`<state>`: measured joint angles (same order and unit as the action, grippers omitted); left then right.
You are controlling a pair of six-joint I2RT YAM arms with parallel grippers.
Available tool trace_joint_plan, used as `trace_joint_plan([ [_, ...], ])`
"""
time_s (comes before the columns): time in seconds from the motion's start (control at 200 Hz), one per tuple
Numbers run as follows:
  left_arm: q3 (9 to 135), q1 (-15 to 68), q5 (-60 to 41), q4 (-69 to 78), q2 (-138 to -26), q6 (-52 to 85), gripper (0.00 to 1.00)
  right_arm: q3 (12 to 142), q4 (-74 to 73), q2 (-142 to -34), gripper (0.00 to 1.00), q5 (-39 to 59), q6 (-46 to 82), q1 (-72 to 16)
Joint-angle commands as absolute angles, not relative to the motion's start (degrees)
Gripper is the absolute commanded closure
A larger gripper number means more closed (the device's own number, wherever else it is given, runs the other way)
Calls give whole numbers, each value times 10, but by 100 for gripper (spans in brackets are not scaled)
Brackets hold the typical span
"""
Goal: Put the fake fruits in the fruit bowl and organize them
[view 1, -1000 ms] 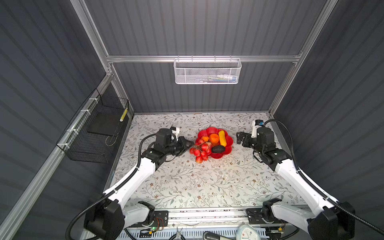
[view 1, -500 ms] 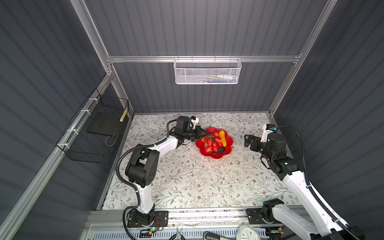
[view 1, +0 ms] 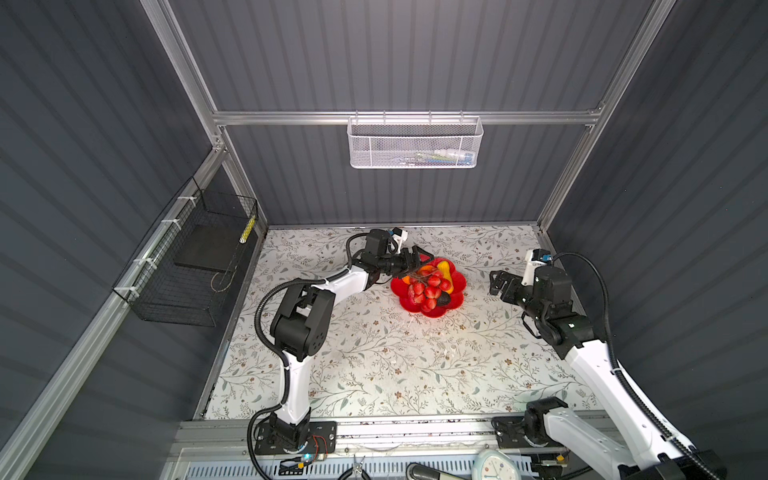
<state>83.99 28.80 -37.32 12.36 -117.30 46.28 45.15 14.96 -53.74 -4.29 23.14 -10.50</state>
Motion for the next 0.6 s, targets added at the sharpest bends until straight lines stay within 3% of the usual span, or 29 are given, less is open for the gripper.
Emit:
trace_joint_plan([
  [0.0, 870, 280, -321, 56, -1133, 386, 0, 446, 144, -542, 1, -55, 226, -99],
  [0.155, 885, 272, -197, -28, -1078, 281, 0, 420, 96, -532, 1, -83, 218, -83],
  [0.265, 845, 272, -39, -30, -1020, 208, 0, 400, 63, -536, 1, -115, 214, -67],
  [0.455, 636, 269, 186, 126, -863, 85, 0, 325, -61, -560, 1, -202, 189, -30],
  [0.59, 485, 250, 267, 217, -762, -4, 0, 279, -177, -616, 1, -247, 151, -18],
])
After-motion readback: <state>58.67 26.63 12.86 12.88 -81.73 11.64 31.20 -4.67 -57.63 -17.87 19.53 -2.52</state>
